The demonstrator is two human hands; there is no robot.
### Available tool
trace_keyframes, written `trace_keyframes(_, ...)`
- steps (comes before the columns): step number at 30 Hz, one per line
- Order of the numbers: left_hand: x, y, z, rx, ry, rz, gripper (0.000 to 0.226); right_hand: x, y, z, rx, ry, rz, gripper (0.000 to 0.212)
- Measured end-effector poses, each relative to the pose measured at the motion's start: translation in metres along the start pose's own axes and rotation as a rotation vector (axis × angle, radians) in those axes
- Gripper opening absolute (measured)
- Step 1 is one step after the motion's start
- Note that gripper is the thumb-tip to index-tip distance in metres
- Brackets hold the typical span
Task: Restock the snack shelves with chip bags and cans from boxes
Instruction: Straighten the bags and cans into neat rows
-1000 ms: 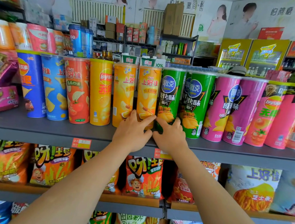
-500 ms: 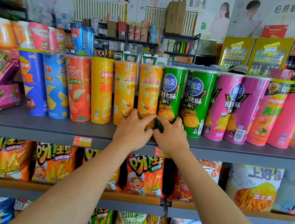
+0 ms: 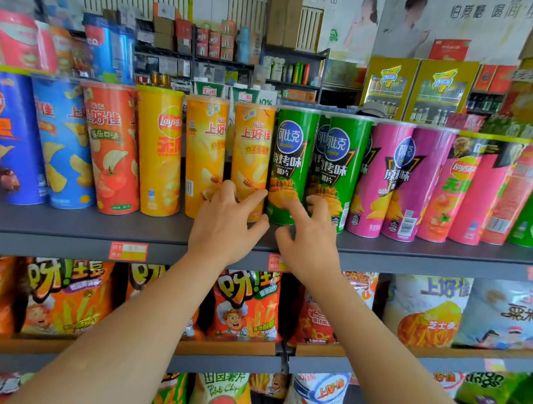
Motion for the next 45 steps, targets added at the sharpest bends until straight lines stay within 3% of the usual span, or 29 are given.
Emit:
trace_keyframes(2,0.0,0.0,0.004,-0.037,-0.035,-0.02,0.05,-0.015,-0.006,0.013,-0.032,-0.066,-0.019,0.045)
trace_keyframes(9,-0.019,-0.003,-0.007,-0.173,0.044,0.009,0.059,-0.055,-0.034,0.062,-0.079,-0.052,-0.075,0.046)
trace_keyframes(13,-0.029,-0.04,-0.008,-0.258,0.095,0.025,0.064,-0.05,-0.042,0.067,-0.086,0.044,-0.064,0.054)
trace_keyframes(21,0.006,-0.092,-0.021,-0.243,0.012,0.094,0.063,-0.019,-0.066,0.043,-0.327,0.256,0.191,0.072)
trace_keyframes(29,0.03,-0.096,-0.03,-0.274,-0.174,0.307,0.06,0.001,-0.09,0.036,-0.323,0.202,0.353,0.068)
trace_keyframes(40,0.027,-0.097,-0.038,-0.283,-0.094,0.342,0.052,0.014,-0.093,0.037,-0.272,0.302,0.401,0.086)
trace_keyframes(42,0.027,-0.097,-0.038,-0.286,-0.104,0.342,0.051,0.017,-0.093,0.036,-0.256,0.309,0.402,0.082)
trace_keyframes(45,0.027,-0.098,-0.036,-0.265,-0.13,0.324,0.048,0.022,-0.094,0.031,-0.237,0.345,0.414,0.056)
Point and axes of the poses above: each hand's wrist, its own x-axis towards the middle knuckle, its own z-axis out of the back of the hand, y = z × x, the point moved 6 cm from there along x, towards the middle knuckle, and after that the axes turned 11 degrees about y, right-handed, at the moved point
